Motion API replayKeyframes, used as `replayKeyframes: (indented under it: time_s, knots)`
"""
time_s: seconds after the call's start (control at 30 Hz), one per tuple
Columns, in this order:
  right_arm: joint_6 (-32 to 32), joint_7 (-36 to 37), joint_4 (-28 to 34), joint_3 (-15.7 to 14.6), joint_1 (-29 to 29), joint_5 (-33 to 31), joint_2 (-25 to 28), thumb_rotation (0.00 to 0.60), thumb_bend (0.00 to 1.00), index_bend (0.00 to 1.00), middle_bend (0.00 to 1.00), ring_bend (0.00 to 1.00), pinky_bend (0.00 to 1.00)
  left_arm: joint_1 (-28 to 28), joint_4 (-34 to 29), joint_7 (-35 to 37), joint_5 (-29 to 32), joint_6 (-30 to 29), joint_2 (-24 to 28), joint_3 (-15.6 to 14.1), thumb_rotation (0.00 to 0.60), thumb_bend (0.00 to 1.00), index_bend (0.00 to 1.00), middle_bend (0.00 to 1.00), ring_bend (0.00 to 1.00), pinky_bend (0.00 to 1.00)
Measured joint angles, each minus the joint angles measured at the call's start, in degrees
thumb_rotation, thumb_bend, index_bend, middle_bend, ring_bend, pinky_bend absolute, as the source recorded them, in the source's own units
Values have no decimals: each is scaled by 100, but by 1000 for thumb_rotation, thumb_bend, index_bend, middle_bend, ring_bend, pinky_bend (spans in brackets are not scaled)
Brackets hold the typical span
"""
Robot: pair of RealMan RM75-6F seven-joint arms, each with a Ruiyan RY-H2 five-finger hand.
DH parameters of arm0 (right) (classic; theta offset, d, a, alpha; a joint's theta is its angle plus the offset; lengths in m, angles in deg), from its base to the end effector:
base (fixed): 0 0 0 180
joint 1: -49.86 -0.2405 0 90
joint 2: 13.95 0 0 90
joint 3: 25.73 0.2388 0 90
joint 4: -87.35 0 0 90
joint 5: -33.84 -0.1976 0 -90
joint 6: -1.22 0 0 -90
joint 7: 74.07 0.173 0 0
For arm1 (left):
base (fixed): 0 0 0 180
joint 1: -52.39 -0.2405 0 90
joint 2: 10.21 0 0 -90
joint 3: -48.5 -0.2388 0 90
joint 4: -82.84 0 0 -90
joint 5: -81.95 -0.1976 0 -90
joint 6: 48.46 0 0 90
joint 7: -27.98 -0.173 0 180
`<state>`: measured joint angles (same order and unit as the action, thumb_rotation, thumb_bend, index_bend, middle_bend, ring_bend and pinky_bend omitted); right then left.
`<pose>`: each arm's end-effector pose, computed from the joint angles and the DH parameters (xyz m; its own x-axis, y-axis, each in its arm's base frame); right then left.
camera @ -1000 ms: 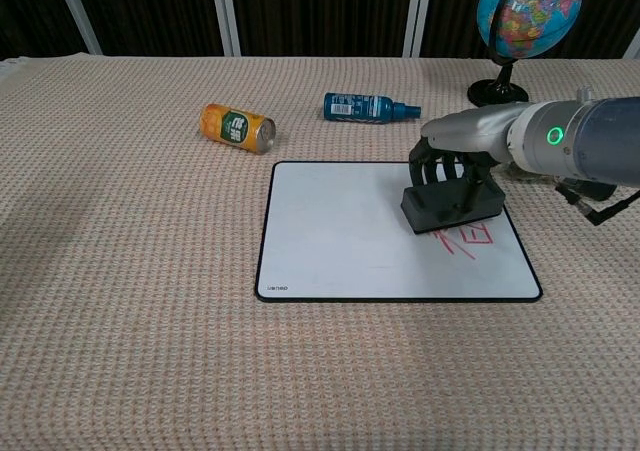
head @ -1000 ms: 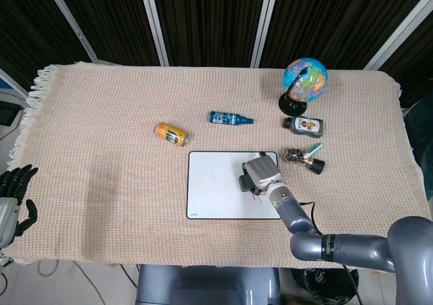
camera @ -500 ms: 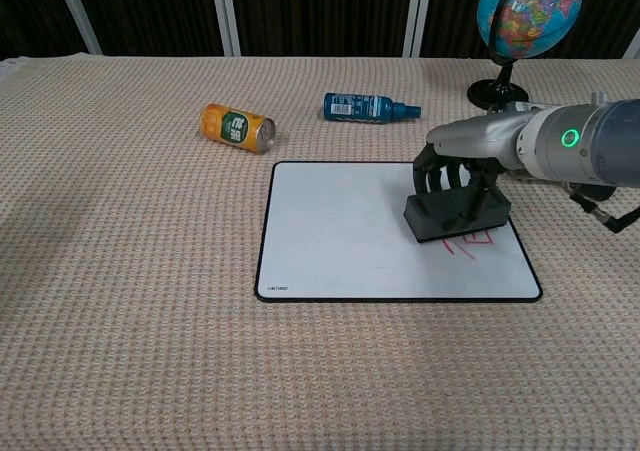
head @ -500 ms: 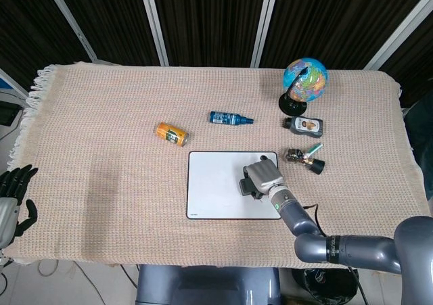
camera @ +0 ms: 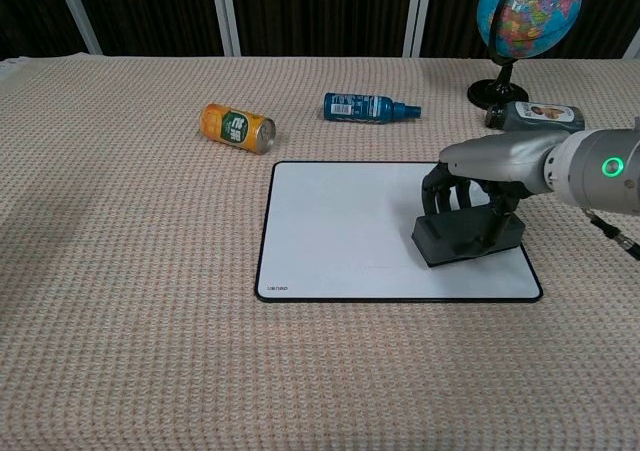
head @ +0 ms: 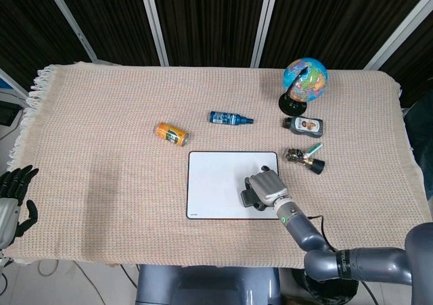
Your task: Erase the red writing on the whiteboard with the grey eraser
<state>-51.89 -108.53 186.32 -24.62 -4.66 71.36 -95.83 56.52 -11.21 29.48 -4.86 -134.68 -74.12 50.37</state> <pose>-0.1246 -0.3305 -0.0271 0.5683 -0.4735 0.6729 -0.8216 -0.3716 0.4324 -0.2856 0.2002 0.1605 0.3488 0.0068 0.9372 0.9372 -0.0134 -0.3487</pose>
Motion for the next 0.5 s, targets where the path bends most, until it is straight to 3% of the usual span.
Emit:
replayKeyframes:
  time_s: [0.5]
  knots:
    - [16, 115, -458, -2, 111, 257, -116, 600, 472, 621, 606, 423, 162, 1, 16, -36, -9, 2, -3, -7, 600, 735, 91, 39, 0, 0]
